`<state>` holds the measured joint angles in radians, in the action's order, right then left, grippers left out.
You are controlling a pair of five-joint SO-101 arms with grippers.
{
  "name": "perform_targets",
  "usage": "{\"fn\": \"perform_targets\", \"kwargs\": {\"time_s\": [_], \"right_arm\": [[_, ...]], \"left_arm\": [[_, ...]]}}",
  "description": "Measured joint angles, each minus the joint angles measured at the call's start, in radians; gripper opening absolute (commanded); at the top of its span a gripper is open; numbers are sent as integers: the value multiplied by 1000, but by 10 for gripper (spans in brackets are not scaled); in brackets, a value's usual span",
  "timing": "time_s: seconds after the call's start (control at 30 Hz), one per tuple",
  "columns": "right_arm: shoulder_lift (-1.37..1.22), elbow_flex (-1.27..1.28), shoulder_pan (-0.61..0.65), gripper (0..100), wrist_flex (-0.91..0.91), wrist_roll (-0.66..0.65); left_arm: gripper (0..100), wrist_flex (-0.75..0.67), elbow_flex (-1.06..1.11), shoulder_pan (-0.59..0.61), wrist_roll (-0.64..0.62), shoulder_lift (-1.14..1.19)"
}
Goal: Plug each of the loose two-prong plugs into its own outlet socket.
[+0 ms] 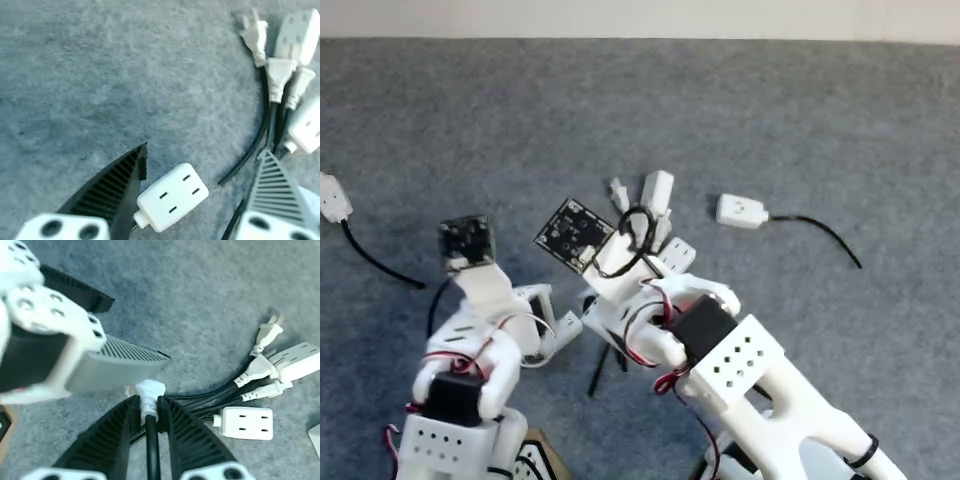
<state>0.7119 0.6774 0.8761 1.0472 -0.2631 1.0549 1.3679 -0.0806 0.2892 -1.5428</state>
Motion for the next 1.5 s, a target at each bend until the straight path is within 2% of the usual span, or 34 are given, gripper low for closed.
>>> {"fn": "perform_targets", "kwargs": {"time_s": [0.1, 0.2, 0.33, 0.5, 0.67, 0.77, 0.9, 1.03, 1.17, 1.33, 1.5], "right_arm": [[0, 0, -3, 5, 0, 0], [0, 0, -3, 5, 0, 0], [0, 0, -3, 5, 0, -17], [-17, 0, -17, 5, 0, -78], [-166, -89, -77, 5, 0, -87], [-304, -199, -94, 5, 20, 55], [-483, -393, -77, 5, 187, 342], [-640, -562, 2, 5, 377, 695], [-740, -646, 28, 5, 434, 1007], [-741, -677, 75, 5, 466, 1160], [-726, -677, 72, 5, 451, 1309]], "left_arm": [[337, 60, -123, 117, 0, 66], [337, 123, -308, 196, 0, 242], [337, 210, -634, 341, 3, 598], [337, 391, -1119, 520, 21, 1137], [337, 560, -1585, 652, 84, 1656], [337, 626, -1827, 715, 87, 1895], [337, 667, -2061, 775, 87, 2111], [337, 672, -2183, 801, 89, 2222], [337, 672, -2232, 802, 89, 2249], [337, 672, -2237, 812, 89, 2249], [337, 672, -2237, 821, 89, 2249]]}}
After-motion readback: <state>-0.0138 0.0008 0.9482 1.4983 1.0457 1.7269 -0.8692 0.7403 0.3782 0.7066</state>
